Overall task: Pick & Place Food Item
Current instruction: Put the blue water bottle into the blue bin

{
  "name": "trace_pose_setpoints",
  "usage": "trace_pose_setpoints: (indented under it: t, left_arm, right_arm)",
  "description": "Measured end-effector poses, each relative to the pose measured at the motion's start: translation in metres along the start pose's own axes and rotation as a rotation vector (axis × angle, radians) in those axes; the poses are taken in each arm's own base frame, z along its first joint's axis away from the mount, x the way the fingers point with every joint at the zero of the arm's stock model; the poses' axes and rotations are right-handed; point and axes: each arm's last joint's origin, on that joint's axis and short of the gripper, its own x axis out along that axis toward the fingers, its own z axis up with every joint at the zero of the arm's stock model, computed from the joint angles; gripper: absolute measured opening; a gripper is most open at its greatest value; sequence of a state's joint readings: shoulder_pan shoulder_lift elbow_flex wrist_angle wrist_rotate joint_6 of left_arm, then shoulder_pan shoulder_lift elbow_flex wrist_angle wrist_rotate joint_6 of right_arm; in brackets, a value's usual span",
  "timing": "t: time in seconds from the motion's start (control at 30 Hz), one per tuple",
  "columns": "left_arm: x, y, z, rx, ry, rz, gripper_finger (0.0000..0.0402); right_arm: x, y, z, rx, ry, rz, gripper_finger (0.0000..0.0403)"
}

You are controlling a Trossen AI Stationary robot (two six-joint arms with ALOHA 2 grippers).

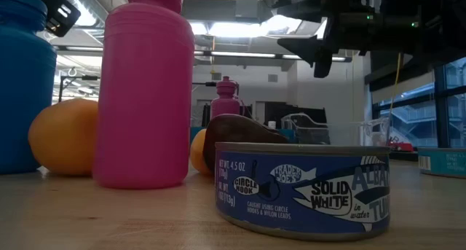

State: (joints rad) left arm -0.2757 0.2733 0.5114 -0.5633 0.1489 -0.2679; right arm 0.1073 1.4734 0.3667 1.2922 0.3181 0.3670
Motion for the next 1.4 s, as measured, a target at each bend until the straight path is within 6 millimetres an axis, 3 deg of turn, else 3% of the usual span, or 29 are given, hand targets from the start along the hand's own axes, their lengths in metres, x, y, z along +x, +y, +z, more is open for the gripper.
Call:
trace_pose_setpoints:
  t: [0.23,0.43,0.57,0.67,0.87,1.2,1.4]
  left_arm:
    - [0.001,-0.006,-0.003,0.044,0.036,-0.074,0.0233]
    - [0.002,-0.010,-0.004,0.072,0.036,-0.050,0.0233]
    - [0.016,-0.010,-0.007,0.100,-0.098,0.004,0.0233]
    - [0.029,-0.007,-0.020,0.107,-0.132,-0.001,0.0233]
    - [0.043,0.000,-0.046,0.119,-0.095,0.073,0.0233]
    - [0.043,-0.007,-0.049,0.168,-0.077,-0.074,0.0233]
    - [0.043,-0.007,-0.049,0.170,-0.079,-0.049,0.0233]
  right_arm:
    - [0.011,0.021,0.002,0.036,-0.028,-0.039,0.0306]
    - [0.040,0.046,0.010,-0.025,-0.036,-0.016,0.0306]
    - [0.060,0.056,0.008,-0.094,-0.004,-0.023,0.0306]
    - [0.068,0.059,0.006,-0.126,0.007,-0.027,0.0306]
    - [0.067,0.060,0.003,-0.136,0.018,-0.023,0.0306]
    - [0.063,0.059,-0.003,-0.118,0.040,-0.021,0.0306]
    - [0.063,0.059,-0.003,-0.118,0.039,-0.021,0.0306]
